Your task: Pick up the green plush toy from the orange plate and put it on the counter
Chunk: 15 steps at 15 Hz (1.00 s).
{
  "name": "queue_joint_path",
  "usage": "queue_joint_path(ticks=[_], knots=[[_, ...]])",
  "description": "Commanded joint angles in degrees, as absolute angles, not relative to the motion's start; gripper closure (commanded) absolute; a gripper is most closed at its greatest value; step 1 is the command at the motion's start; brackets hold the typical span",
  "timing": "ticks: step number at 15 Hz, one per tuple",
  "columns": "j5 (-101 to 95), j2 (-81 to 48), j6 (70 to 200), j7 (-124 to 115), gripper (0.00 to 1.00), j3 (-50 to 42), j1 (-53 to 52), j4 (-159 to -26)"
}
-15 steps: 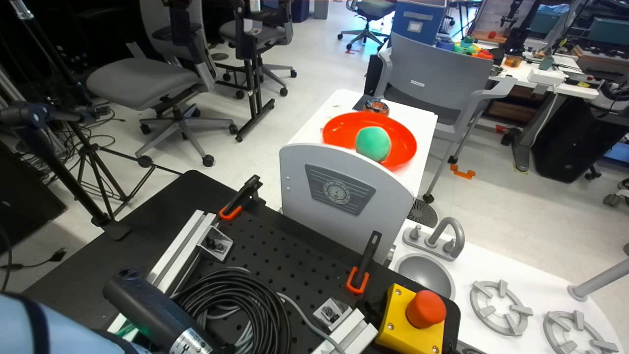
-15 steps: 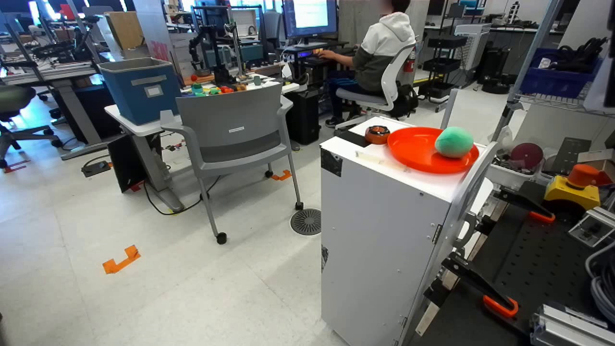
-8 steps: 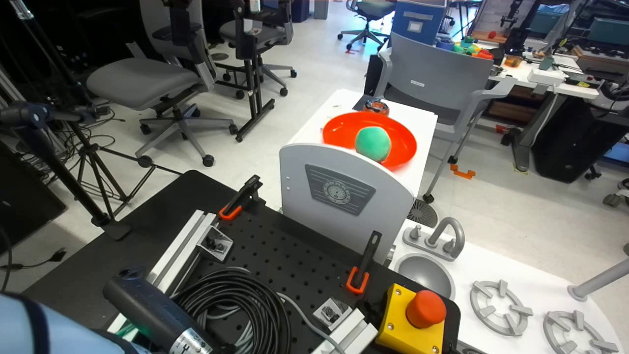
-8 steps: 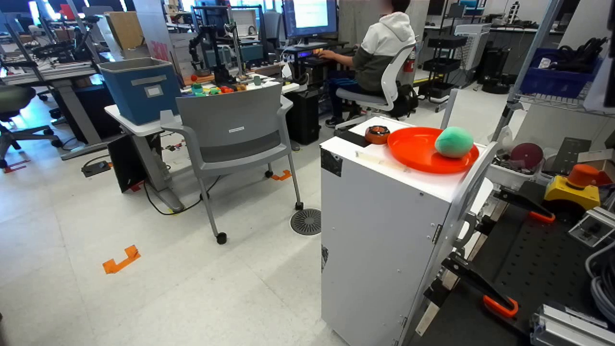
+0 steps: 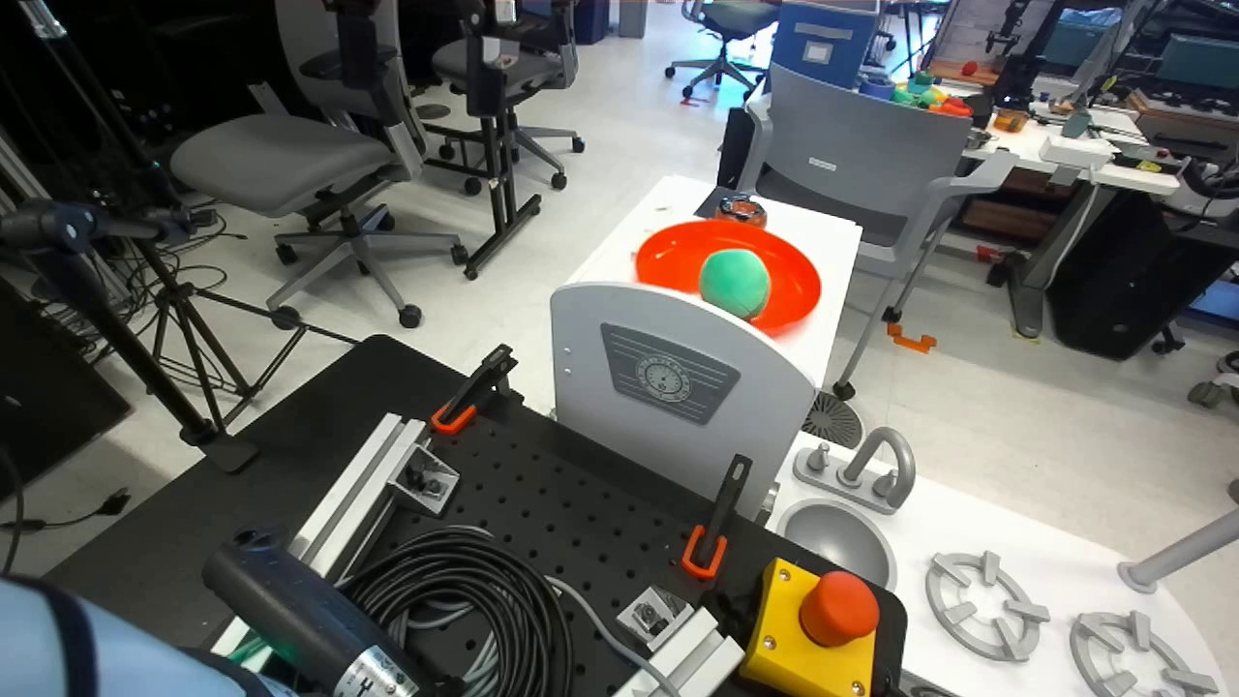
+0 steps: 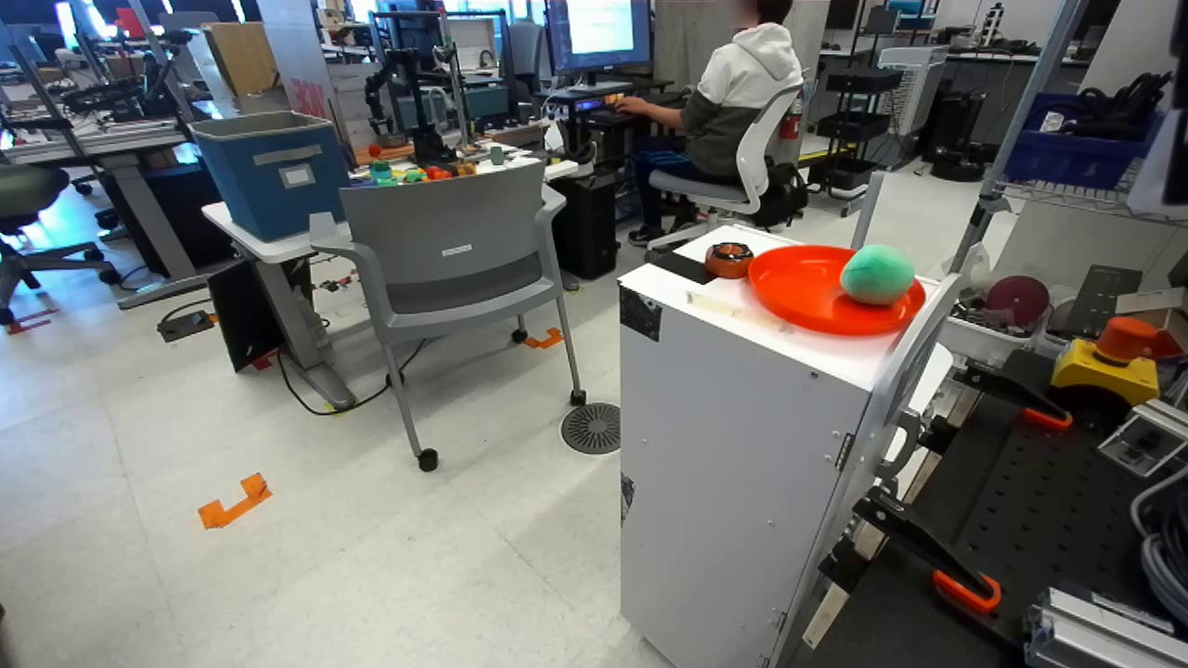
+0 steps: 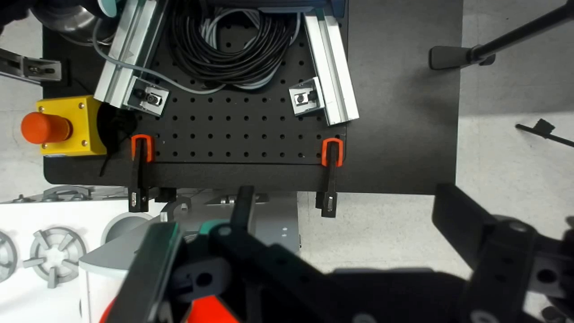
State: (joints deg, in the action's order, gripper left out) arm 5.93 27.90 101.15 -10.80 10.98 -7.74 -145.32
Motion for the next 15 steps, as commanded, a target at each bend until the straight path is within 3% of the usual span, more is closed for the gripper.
queue_joint_path(ticks=[1, 15], knots=[[6.41, 28.53, 101.38, -9.82, 0.0, 9.99, -7.88, -145.17], [8.35, 34.3, 100.58, -4.86, 0.0, 2.74, -5.84, -145.56]])
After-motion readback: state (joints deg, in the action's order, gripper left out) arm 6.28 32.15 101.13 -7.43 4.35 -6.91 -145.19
